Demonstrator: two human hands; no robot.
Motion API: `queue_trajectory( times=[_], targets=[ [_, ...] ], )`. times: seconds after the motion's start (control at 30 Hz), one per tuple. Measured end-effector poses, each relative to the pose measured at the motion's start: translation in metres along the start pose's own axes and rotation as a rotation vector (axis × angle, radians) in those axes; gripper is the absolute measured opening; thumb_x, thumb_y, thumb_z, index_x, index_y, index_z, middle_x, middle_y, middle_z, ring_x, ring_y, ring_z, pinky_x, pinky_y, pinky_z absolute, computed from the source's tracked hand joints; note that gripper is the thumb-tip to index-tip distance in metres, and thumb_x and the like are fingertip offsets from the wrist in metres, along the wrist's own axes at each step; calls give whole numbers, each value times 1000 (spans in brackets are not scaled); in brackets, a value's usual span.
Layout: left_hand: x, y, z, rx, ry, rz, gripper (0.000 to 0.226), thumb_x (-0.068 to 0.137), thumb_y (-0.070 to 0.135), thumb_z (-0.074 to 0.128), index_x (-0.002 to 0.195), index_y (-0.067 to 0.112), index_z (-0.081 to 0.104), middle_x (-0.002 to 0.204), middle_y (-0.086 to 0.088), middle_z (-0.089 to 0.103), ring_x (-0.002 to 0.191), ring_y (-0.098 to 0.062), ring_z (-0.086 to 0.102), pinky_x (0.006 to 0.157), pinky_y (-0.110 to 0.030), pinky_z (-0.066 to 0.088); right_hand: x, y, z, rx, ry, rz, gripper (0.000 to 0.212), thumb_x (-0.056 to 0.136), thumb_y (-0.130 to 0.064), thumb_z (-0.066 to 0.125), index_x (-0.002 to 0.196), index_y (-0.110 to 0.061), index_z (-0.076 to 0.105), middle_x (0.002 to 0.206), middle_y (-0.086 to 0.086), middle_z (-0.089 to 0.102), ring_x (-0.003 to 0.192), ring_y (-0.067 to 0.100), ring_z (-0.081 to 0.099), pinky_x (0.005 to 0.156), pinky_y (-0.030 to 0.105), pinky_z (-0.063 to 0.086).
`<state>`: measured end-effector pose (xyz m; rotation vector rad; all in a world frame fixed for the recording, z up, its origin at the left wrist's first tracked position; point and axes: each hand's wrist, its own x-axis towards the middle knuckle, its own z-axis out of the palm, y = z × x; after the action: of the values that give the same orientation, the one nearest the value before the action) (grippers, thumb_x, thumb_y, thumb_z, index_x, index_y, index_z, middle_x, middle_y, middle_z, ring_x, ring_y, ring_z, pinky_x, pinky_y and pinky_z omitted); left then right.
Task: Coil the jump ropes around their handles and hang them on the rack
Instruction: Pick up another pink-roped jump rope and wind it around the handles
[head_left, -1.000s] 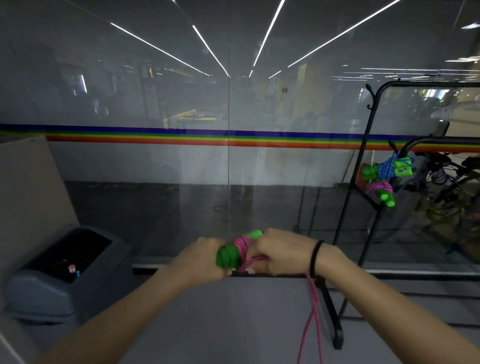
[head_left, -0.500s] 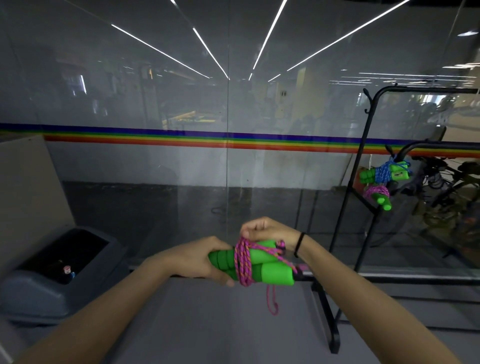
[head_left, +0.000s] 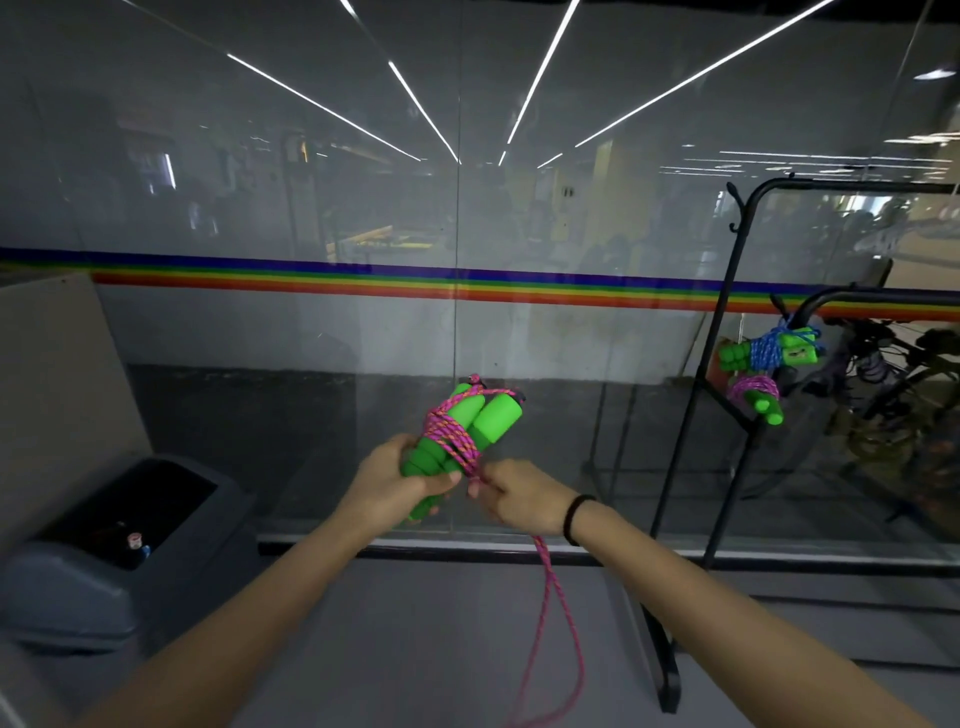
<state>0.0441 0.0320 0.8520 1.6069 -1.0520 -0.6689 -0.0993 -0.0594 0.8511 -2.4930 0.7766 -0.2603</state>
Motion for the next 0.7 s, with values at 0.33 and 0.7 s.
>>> queue_trajectory(
  times=[0.33,0.7],
  targets=[
    [-6,-3,-8,1235,-357,221,41,77,45,61,117,35,54,115,-2,66,110,-26,60,84,-34,47,-16,-18,-43,-254,-113,-145,25,83,-43,60,87,-21,71,81,-3,66,76,11,58,72,27,44],
    [-22,15,-1,183,-598,334,16,68,15,81,80,18,70,70,7,66,65,0,56,61,-18,46,-9,34,-30,718,-109,-191,20,78,-27,70,97,-26,61,104,-11,72,76,-11,63,72,6,49]
  ],
)
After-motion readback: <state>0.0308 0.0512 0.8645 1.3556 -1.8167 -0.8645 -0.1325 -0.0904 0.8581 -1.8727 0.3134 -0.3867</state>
